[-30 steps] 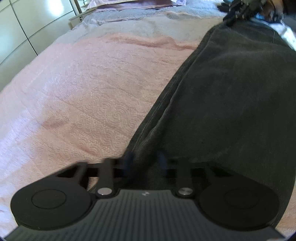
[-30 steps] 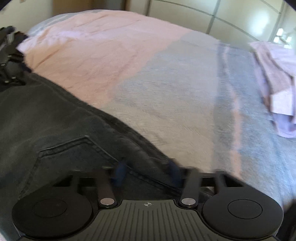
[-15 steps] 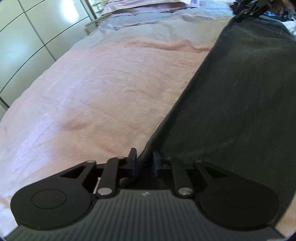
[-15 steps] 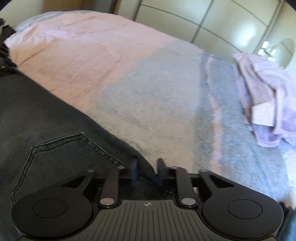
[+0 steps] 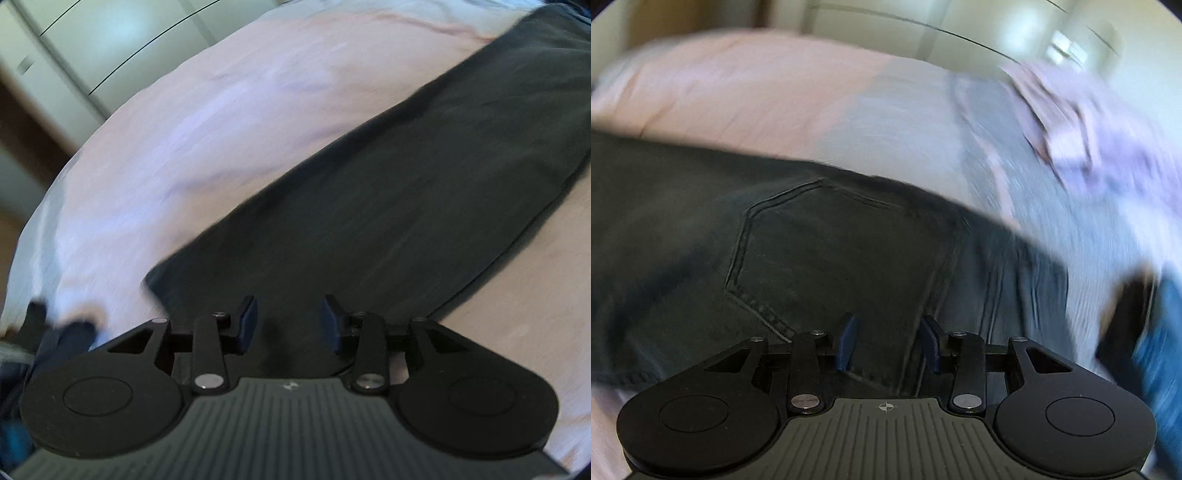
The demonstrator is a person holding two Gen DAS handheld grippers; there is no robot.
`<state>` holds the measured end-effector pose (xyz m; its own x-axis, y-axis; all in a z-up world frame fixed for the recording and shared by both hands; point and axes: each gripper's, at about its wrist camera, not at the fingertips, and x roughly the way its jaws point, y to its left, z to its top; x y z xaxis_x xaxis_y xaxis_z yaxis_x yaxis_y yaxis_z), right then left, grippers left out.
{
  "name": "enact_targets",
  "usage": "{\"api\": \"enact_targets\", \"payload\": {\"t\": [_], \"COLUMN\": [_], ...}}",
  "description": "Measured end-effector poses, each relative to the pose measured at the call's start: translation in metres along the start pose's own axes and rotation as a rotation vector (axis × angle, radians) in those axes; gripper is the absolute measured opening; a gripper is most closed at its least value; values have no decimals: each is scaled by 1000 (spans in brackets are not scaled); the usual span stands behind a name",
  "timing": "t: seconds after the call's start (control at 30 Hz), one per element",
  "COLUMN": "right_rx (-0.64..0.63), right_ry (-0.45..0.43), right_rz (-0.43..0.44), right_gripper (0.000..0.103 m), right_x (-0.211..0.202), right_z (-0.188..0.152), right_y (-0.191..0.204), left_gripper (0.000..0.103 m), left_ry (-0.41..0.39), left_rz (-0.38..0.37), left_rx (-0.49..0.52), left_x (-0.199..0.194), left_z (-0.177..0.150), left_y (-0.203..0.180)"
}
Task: Fold clothes
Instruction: 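Release the jeans and smooth them flat with both open grippers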
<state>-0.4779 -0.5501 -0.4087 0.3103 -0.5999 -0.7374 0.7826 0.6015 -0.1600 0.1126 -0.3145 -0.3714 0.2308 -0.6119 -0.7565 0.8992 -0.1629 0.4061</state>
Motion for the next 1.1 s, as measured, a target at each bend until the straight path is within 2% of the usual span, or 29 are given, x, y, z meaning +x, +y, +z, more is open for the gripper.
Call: {"api": "enact_targets", "payload": {"t": [0.07, 0.17, 0.23, 0.4, 0.53, 0.6, 0.67, 0.7, 0.77, 0.97, 1.1], "right_rx": [9, -58, -125, -258, -275, -243, -200, -179, -131, 50, 101], "right_ry": [16, 19, -28, -164, -157, -124, -86, -69, -43, 49, 59], "right_rz": [-47, -108, -118, -19, 61, 80, 77, 65, 26, -106, -126], "right_gripper": [41, 41, 41, 41, 42, 47, 76, 80, 81, 81, 81], "right_x": [-3, -15, -32, -73, -87, -98, -111, -121, -139, -187, -207], "right_z": [0, 7, 12, 27, 26, 20, 14, 8, -4, -43, -53], "right_y": [1, 22, 45, 126, 174, 185, 182, 180, 172, 135, 131], "left_gripper": [35, 35, 35, 37, 38, 44, 53, 55, 68, 90, 90], "left_ry": [18, 32, 20, -37, -25, -32, -41, -47, -64, -95, -82], "left_rz": [28, 65, 97, 103, 74, 52, 27, 16, 8, -10, -6], "left_rx": [-36, -35, -5, 9, 37, 43, 56, 66, 90, 68, 16], "left_x": [1, -5, -17, -51, -73, -85, -99, -106, -122, -155, -166], "left_z": [-11, -18, -21, -35, -42, -42, -40, -40, -39, -39, -44], "left_y": [15, 26, 26, 23, 1, -12, -26, -33, -47, -69, -67]}}
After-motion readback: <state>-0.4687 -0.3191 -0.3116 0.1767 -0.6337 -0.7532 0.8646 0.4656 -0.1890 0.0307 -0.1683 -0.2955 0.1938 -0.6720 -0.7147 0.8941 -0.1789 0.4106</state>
